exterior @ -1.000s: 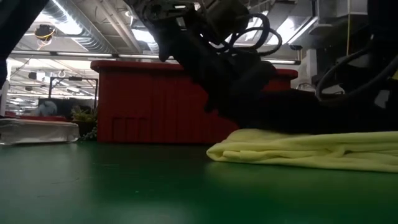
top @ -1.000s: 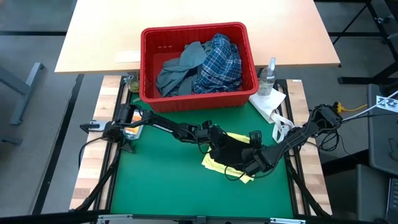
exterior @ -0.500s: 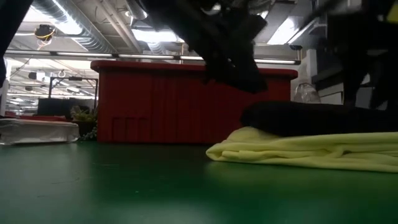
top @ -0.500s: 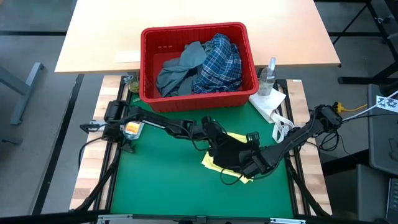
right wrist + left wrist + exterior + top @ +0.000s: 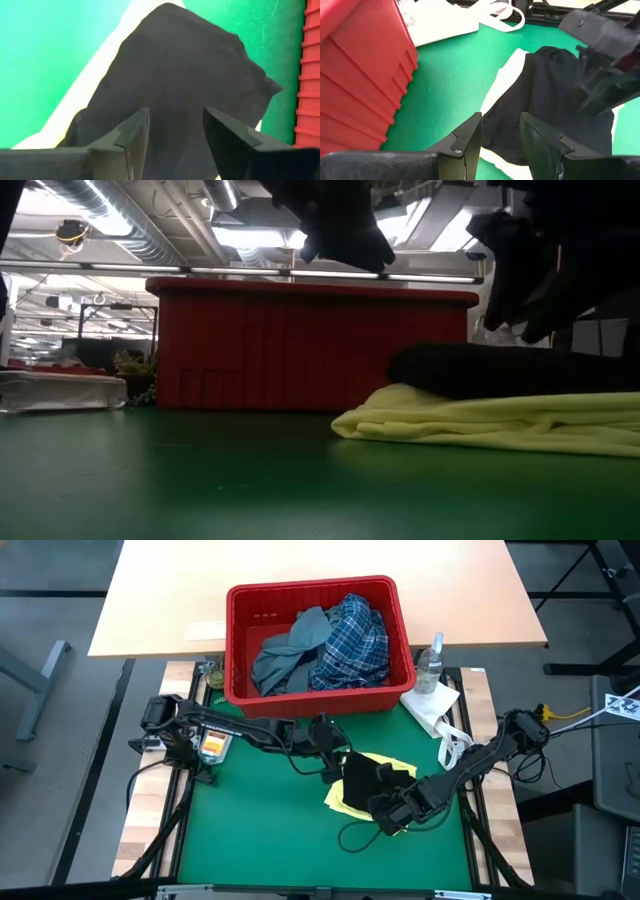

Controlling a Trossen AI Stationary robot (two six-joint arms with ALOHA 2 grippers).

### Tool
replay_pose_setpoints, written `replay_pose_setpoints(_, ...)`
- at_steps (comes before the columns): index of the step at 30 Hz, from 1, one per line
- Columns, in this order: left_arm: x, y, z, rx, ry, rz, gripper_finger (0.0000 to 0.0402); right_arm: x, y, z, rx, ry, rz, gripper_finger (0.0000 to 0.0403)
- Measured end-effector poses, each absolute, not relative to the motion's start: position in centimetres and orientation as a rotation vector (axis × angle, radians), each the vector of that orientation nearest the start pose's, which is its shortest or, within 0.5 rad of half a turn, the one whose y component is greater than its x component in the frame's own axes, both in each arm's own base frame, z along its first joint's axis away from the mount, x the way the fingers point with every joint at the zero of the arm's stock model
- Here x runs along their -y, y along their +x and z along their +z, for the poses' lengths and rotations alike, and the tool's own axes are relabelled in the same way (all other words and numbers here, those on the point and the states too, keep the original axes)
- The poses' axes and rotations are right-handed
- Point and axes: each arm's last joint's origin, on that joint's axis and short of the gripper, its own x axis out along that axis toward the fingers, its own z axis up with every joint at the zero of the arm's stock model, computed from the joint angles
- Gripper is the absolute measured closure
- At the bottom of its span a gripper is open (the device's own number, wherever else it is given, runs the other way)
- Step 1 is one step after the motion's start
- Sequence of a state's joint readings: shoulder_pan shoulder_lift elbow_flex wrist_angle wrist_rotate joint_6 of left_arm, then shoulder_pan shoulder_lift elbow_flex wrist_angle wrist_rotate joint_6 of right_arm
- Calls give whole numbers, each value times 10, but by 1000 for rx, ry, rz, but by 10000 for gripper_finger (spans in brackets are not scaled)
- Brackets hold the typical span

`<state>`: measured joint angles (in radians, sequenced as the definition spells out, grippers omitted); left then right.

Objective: Fold Laundry from Bin
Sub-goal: Stack the black underwear shorts on top of the yellow shirt

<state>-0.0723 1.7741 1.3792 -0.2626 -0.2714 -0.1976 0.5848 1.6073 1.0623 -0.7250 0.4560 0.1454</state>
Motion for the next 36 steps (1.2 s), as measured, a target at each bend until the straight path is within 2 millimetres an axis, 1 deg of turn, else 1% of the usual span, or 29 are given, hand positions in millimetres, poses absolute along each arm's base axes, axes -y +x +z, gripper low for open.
replay_pose_setpoints(4, 21, 397, 265, -628, -74, 254, 273, -142, 252, 182, -1130, -475, 2, 215)
replay_pose_setpoints(10, 21, 397, 267, -627, -29, 239, 273, -115, 246, 151, -1190, -441, -49, 215)
replay_pose_setpoints(13, 20, 397, 267, -626, -30, 242, 273, -99, 245, 143, -1221, -460, -59, 215)
replay_pose_setpoints(16, 20, 397, 267, -627, -29, 244, 273, -85, 247, 140, -1253, -493, -61, 215)
replay_pose_setpoints(21, 18, 397, 267, -626, -29, 250, 273, -61, 256, 143, -1287, -631, -66, 215)
replay_pose_setpoints(24, 16, 397, 267, -626, -30, 255, 273, -47, 262, 146, -1309, -635, -66, 215)
replay_pose_setpoints(26, 15, 397, 267, -626, -31, 258, 273, -43, 266, 150, -1313, -624, -44, 215)
replay_pose_setpoints(29, 15, 397, 267, -626, -31, 257, 273, -47, 275, 161, -1281, -629, 17, 215)
replay_pose_setpoints(31, 15, 397, 267, -626, -31, 257, 273, -54, 281, 171, -1252, -632, 55, 215)
replay_pose_setpoints(36, 15, 397, 267, -627, -31, 257, 273, -68, 287, 199, -1262, -664, 102, 215)
